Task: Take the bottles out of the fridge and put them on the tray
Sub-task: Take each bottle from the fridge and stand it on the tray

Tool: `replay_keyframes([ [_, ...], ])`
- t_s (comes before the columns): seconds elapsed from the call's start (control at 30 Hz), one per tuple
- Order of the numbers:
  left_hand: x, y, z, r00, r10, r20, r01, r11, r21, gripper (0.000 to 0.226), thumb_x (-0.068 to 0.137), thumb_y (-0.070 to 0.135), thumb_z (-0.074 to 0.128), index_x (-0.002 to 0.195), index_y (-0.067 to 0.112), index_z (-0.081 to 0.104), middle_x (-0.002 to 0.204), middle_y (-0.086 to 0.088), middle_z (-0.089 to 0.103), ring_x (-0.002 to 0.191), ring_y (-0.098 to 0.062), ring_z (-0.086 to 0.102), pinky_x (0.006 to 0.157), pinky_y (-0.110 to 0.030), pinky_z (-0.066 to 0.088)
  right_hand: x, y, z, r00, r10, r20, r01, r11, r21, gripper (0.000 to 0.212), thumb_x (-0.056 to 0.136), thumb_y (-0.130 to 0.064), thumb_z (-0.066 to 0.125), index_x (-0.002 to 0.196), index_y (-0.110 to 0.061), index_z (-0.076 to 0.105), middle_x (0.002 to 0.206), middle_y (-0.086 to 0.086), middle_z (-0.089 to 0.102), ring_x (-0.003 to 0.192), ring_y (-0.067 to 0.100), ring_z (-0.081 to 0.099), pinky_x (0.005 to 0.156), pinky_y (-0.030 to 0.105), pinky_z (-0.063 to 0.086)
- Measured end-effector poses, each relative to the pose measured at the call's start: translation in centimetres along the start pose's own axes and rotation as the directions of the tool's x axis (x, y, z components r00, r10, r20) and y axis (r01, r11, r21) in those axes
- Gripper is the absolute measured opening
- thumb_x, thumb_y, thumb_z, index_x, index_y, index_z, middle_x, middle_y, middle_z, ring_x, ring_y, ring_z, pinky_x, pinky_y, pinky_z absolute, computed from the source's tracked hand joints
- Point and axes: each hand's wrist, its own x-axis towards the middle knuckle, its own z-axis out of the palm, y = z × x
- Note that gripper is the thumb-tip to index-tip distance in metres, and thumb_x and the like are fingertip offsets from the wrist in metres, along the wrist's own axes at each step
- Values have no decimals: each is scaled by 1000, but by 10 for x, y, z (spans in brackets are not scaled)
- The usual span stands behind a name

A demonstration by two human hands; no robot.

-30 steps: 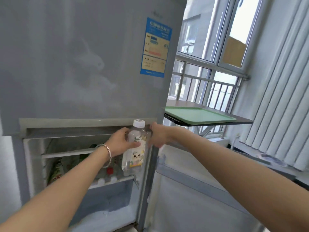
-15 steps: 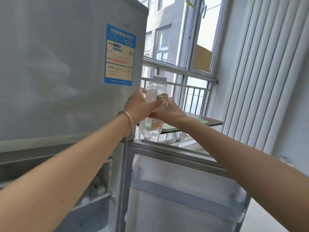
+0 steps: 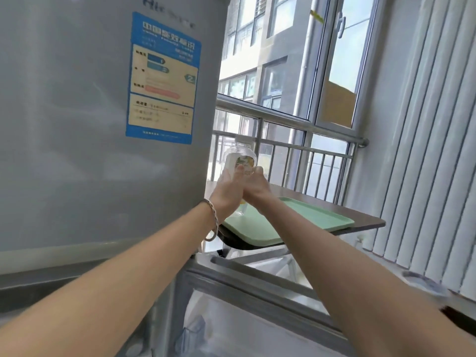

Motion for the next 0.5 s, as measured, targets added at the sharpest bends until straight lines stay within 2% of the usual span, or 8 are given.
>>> replay_keyframes([
  [0.07, 15, -9, 0, 999, -11, -45, 11, 1000, 10, 72, 99, 54, 23, 154, 12, 4, 161, -10, 16, 149, -25, 17, 119, -37, 14, 18, 0, 12, 1000, 6, 25, -6, 1000, 4, 84, 85, -49, 61, 147, -9, 20, 136, 15, 54, 117, 33, 57, 97, 46, 50],
  [0.13, 26, -12, -1, 997, -15, -80, 15, 1000, 3, 71, 99, 53, 24, 154, 12, 4, 160, -11, 20, 148, -25, 21, 118, -37, 17, 30, -3, 21, 998, 18, 52, -17, 1000, -22, 83, 89, -52, 55, 150, -10, 18, 142, 14, 47, 121, 34, 54, 98, 44, 49],
  [0.2, 37, -16, -1, 993, -9, -116, 11, 1000, 22, 71, 99, 52, 24, 154, 12, 4, 160, -10, 18, 148, -25, 19, 119, -38, 16, 40, -4, 26, 997, 2, 72, 3, 997, -71, 75, 92, -52, 49, 148, -8, 24, 145, 12, 41, 121, 31, 53, 99, 44, 49],
  [0.3, 45, -22, -1, 994, -30, -106, 38, 996, 76, 74, 98, 55, 22, 154, 15, -4, 163, -9, 5, 151, -25, 8, 123, -42, 9, 44, -5, 27, 994, -9, 109, 18, 996, -82, 60, 96, -46, 47, 141, -10, 31, 141, 10, 41, 117, 31, 54, 100, 46, 47],
  [0.33, 43, -23, 0, 994, -37, -101, 46, 994, 95, 73, 99, 54, 23, 154, 16, -6, 164, -9, 0, 151, -25, 5, 122, -42, 7, 45, -4, 26, 991, 1, 137, 7, 999, -53, 62, 95, -42, 51, 143, -10, 27, 142, 10, 40, 119, 32, 54, 102, 46, 46],
  [0.4, 36, -20, 1, 994, -58, -94, 71, 987, 142, 70, 100, 50, 24, 154, 17, -7, 163, -10, -5, 151, -25, 0, 121, -41, 7, 43, -1, 23, 982, 30, 184, -37, 999, 30, 80, 89, -39, 60, 148, -9, 15, 145, 12, 43, 122, 33, 55, 103, 47, 46],
  [0.43, 31, -18, 1, 994, -57, -88, 71, 984, 164, 70, 100, 51, 24, 155, 19, -5, 163, -11, -5, 151, -26, -1, 120, -42, 7, 37, -3, 20, 980, 35, 193, -40, 999, 22, 86, 87, -40, 62, 150, -10, 12, 145, 15, 44, 122, 34, 55, 102, 48, 47],
  [0.5, 18, -12, 0, 997, -29, -72, 43, 977, 207, 72, 97, 55, 24, 155, 21, -2, 163, -14, 1, 151, -28, 2, 122, -47, 9, 26, -1, 16, 987, -19, 158, 38, 992, -118, 81, 89, -39, 61, 150, -10, 17, 148, 15, 39, 126, 35, 49, 104, 49, 45],
])
